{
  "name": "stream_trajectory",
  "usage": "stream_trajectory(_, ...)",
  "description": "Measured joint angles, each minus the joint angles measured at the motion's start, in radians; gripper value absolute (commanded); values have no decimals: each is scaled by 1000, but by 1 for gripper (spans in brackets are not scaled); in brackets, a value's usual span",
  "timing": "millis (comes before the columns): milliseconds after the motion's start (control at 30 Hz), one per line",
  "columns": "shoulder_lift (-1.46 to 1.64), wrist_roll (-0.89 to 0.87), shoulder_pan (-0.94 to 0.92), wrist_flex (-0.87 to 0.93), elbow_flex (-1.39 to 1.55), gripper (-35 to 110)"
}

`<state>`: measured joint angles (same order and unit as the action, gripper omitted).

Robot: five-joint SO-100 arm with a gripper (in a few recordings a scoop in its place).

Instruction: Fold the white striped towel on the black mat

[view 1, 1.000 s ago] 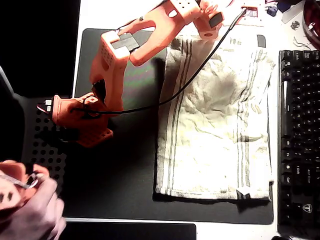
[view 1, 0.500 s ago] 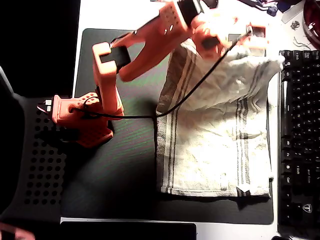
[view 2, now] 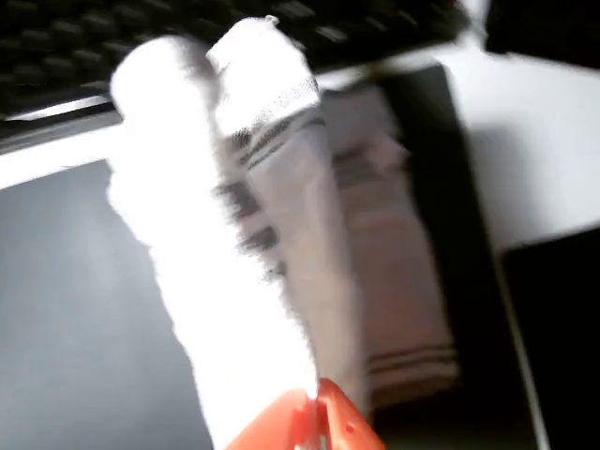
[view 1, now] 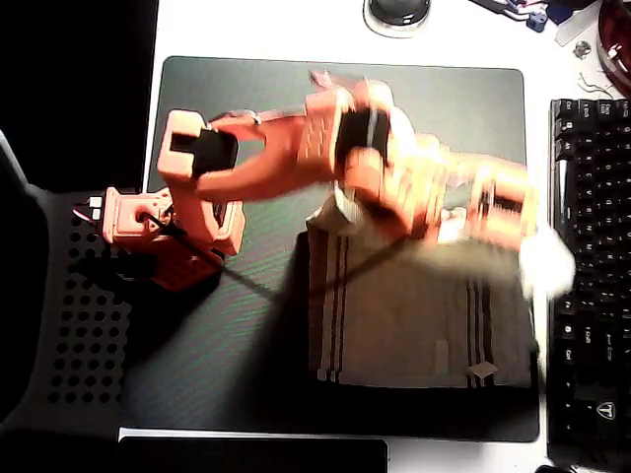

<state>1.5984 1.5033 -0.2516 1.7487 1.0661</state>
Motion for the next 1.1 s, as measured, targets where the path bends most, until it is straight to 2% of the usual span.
stream_trajectory(300, 11, 173, -252, -321, 357, 2)
stream_trajectory(467, 34, 183, -258, -310, 387, 6)
stream_trajectory(600, 58, 176, -264, -298, 387, 16)
stream_trajectory(833, 87, 152, -229, -298, 405, 16)
stream_trajectory(1100, 98, 34, -84, -324, 420, 17)
